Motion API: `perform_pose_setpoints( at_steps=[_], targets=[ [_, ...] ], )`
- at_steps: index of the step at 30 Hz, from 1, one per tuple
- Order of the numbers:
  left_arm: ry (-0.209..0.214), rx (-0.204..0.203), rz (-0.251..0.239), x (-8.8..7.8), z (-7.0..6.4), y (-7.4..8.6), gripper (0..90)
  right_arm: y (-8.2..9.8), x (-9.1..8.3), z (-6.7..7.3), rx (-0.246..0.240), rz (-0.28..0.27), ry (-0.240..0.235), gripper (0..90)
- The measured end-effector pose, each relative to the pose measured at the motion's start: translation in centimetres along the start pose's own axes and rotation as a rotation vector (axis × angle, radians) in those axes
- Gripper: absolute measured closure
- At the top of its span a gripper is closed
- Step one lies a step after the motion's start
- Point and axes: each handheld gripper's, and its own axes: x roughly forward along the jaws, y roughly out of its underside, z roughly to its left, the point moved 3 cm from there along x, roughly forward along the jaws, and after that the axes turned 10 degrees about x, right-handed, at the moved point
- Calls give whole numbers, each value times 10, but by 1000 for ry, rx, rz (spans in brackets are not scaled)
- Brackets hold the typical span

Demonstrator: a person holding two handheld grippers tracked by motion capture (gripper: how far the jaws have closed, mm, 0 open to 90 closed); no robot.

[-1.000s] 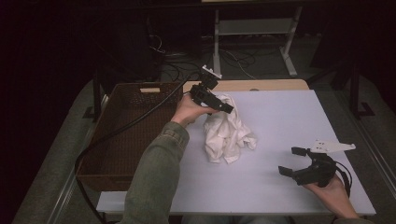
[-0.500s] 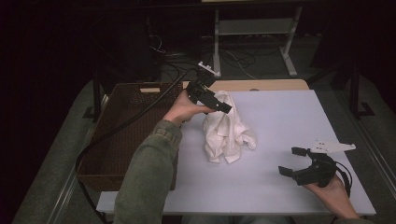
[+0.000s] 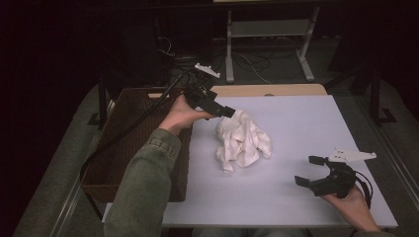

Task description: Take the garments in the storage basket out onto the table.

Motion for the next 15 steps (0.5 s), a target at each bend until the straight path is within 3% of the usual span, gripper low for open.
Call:
perform_pose_setpoints(
  at_steps=[9,15],
  targets=[
    [-43,22,-6,-18,1,14,0,0,0,0,3,2,2,0],
    [-56,15,-16,-28,1,22,0,0,0,0,3,2,2,0]
  ],
)
